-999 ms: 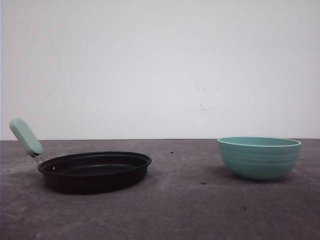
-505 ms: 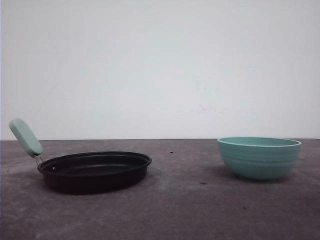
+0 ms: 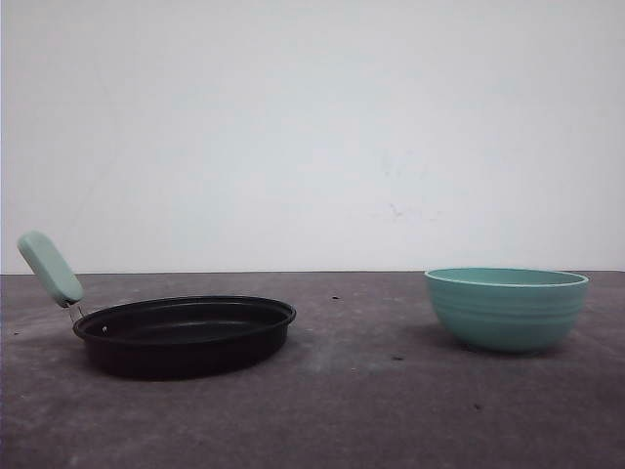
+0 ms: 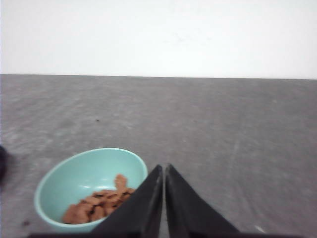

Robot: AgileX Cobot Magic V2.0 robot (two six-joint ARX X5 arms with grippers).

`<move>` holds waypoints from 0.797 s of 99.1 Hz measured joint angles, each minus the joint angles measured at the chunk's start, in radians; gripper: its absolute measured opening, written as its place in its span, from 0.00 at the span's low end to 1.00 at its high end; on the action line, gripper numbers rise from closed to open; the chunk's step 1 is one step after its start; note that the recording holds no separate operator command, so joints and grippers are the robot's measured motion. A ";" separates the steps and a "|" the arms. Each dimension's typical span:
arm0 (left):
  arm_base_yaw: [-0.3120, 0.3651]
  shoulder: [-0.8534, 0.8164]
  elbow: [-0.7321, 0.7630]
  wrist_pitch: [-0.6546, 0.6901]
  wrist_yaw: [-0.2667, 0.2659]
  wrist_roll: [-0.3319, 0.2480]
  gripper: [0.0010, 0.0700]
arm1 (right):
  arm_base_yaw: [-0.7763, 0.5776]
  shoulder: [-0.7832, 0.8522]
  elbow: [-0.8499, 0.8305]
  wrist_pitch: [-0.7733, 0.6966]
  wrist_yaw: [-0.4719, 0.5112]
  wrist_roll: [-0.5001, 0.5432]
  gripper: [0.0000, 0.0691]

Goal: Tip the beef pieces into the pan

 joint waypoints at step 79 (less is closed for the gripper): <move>0.000 0.000 0.000 0.002 0.077 -0.075 0.02 | 0.000 0.037 -0.003 -0.230 0.228 0.014 0.01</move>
